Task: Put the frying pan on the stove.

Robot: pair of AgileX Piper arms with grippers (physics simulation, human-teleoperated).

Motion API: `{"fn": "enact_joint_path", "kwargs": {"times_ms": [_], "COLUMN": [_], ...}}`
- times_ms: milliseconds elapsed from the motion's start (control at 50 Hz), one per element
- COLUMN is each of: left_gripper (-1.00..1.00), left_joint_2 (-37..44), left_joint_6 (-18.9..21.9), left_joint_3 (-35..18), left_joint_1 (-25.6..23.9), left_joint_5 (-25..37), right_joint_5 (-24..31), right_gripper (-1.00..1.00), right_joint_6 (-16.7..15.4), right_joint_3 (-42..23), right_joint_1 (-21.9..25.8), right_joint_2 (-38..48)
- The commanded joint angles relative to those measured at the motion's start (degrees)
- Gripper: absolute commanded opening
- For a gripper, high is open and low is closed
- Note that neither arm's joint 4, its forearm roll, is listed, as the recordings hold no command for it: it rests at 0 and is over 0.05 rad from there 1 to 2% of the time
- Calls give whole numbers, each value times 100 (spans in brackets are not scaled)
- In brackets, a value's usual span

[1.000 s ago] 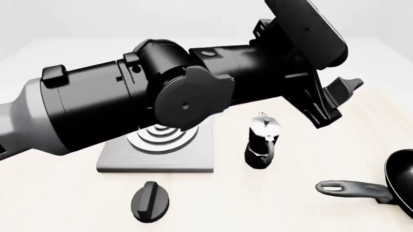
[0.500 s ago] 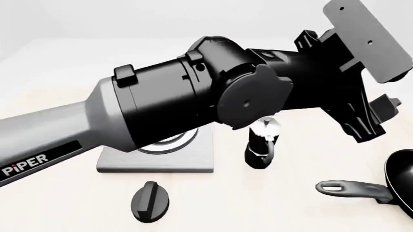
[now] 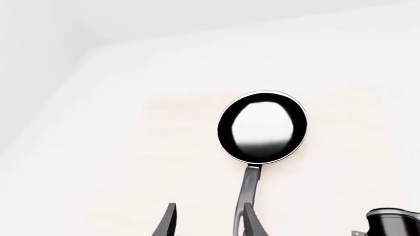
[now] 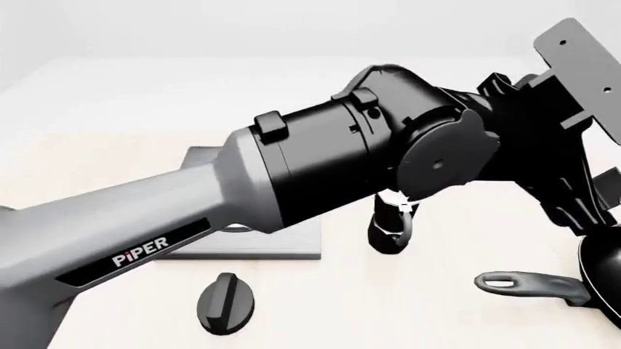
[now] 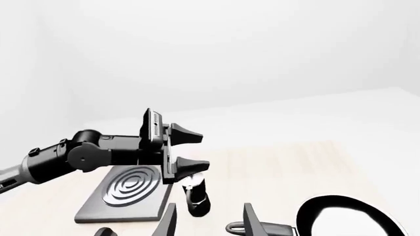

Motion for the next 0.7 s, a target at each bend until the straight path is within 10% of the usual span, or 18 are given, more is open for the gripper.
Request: {"fn": "enact_joint_path", "kwargs": {"times_ms": [20,700], "left_gripper": [100,100], "left_joint_2": [227,922], "left_joint_6": [-162,-313], "left_joint_3": [-181,-493], "left_joint_1": [-143,-181], "left_joint_5": [202,330], "right_joint_5": [0,0], "right_gripper": [100,100], "right_joint_6": [9,0], "right_joint_3": [0,5], "right_joint_1": [-8,-8], "right_joint_2": [0,0]}}
